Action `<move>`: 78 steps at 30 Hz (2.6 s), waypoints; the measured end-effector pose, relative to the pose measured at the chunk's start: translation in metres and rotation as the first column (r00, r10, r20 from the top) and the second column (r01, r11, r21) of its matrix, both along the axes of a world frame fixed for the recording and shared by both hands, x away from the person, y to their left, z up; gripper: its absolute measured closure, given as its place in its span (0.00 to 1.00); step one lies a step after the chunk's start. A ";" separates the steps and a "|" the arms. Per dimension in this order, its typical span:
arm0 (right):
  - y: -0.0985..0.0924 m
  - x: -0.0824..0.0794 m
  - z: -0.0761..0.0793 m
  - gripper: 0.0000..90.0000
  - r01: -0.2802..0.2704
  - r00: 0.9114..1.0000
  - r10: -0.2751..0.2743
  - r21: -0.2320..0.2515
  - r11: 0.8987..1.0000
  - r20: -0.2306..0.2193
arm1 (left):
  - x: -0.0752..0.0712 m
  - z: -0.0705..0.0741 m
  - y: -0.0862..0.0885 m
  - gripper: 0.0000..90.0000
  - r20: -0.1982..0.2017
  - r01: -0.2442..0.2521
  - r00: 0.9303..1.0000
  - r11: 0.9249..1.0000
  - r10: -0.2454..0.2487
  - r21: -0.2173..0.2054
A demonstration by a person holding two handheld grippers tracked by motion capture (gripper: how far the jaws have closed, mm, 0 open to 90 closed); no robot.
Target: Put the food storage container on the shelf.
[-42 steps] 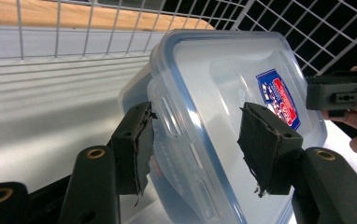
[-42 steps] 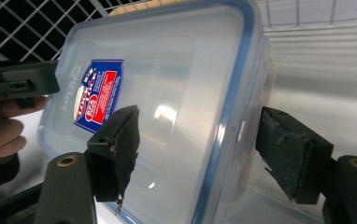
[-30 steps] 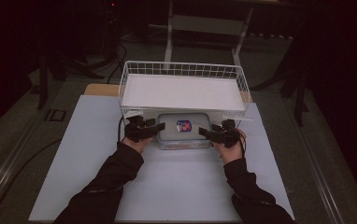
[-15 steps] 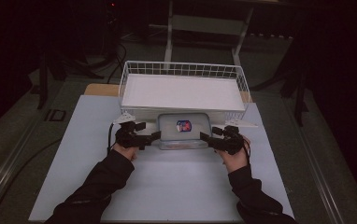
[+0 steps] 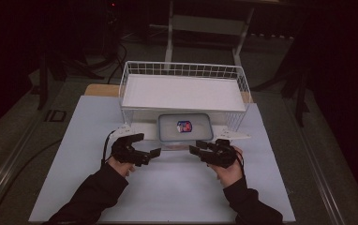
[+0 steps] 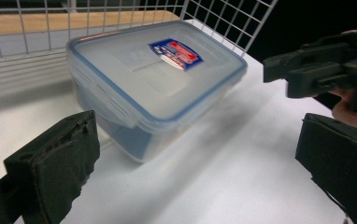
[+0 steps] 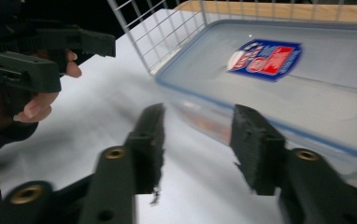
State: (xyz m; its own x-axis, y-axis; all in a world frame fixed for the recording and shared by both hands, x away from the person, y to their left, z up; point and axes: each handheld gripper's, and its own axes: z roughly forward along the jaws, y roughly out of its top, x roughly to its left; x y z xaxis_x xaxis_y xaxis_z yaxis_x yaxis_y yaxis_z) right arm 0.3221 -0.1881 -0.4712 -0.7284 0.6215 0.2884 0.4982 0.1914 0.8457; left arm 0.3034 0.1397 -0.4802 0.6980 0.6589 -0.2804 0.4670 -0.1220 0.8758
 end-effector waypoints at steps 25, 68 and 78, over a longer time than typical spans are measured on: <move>0.017 0.033 -0.037 1.00 0.023 0.996 -0.034 -0.135 0.991 -0.079 | -0.023 -0.015 0.004 0.00 0.034 -0.038 0.999 0.999 0.037 0.018; 0.051 0.076 -0.039 0.83 0.107 0.994 -0.108 -0.109 0.988 -0.003 | -0.025 -0.020 0.009 0.00 0.045 -0.032 0.999 0.999 0.030 0.039; 0.036 0.048 -0.030 0.30 0.093 0.994 -0.091 -0.026 0.995 0.063 | -0.030 -0.014 0.005 0.00 0.073 -0.009 0.997 0.999 0.006 0.045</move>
State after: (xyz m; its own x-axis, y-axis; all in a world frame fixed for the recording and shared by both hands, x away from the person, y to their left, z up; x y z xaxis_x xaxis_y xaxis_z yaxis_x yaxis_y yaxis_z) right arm 0.3699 -0.1521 -0.5013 -0.6838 0.6940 0.2254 0.4617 0.1722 0.8702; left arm 0.2734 0.1444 -0.4941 0.7106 0.6750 -0.1987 0.4034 -0.1595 0.9010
